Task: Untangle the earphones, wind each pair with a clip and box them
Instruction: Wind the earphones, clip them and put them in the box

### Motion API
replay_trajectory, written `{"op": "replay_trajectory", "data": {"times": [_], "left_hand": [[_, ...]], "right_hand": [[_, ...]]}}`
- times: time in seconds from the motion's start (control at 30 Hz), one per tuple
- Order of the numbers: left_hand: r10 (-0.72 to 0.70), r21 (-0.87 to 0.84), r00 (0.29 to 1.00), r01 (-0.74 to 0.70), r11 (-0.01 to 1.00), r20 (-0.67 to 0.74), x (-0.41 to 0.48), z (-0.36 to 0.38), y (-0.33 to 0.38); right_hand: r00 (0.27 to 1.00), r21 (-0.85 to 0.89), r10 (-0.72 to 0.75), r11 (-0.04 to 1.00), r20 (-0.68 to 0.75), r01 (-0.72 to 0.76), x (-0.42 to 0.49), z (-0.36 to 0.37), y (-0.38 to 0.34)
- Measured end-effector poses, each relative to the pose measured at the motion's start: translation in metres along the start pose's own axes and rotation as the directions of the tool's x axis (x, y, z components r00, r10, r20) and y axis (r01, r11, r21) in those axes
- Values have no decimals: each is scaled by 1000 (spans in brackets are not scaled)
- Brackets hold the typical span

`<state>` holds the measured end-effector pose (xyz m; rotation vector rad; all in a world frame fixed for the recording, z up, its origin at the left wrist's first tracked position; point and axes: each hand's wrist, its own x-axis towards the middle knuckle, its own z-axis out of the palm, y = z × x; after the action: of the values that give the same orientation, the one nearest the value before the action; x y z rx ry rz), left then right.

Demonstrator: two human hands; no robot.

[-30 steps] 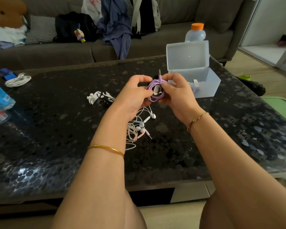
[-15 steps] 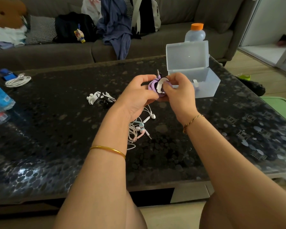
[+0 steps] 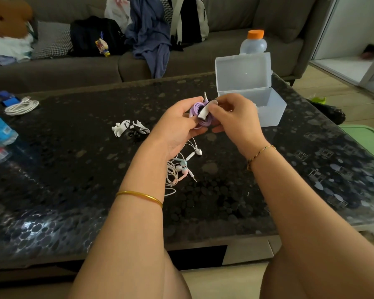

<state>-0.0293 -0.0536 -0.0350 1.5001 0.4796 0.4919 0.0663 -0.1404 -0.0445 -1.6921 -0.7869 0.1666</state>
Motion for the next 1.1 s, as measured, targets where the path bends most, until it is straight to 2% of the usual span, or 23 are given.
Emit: {"op": "replay_trajectory", "data": {"times": [0.13, 0.27, 0.33, 0.37, 0.5, 0.67, 0.73, 0.83, 0.9, 1.0, 1.1], "left_hand": [[-23, -39, 1000, 23, 999, 1, 0, 0, 1], [-145, -249, 989, 134, 959, -24, -1, 0, 7], [-209, -293, 977, 189, 937, -37, 0, 0, 9], [-220, -288, 974, 197, 937, -49, 1, 1, 8], [-141, -88, 975, 128, 988, -169, 5, 2, -4], [-166, -91, 969, 151, 984, -184, 4, 4, -1], [-171, -41, 953, 166, 985, -252, 5, 5, -2], [-84, 127, 916, 144, 981, -392, 8, 6, -6], [-27, 181, 909, 111, 977, -417, 9, 7, -6], [17, 194, 907, 72, 978, -422, 11, 7, -7], [-13, 126, 877, 84, 989, -480, 12, 7, -6]], "right_hand": [[997, 112, 70, 991, 11, -71, -1, 0, -1], [995, 90, 87, 992, 54, -92, -2, 2, 0], [992, 109, 83, 990, 91, -93, -1, 2, 0], [990, 120, 78, 989, 114, -92, -1, 2, -1], [985, 95, 61, 992, 160, -77, -1, 6, 2], [990, -6, 22, 1000, 137, -21, -1, 9, 6], [989, -49, -24, 998, 146, 32, -2, 9, 5], [983, -76, -54, 995, 176, 68, -4, 11, 5], [981, -97, -60, 992, 186, 79, -4, 13, 5], [982, 18, 21, 1000, 187, -25, -5, 17, 5], [972, 178, 138, 969, 191, -173, -7, 16, 3]]}}
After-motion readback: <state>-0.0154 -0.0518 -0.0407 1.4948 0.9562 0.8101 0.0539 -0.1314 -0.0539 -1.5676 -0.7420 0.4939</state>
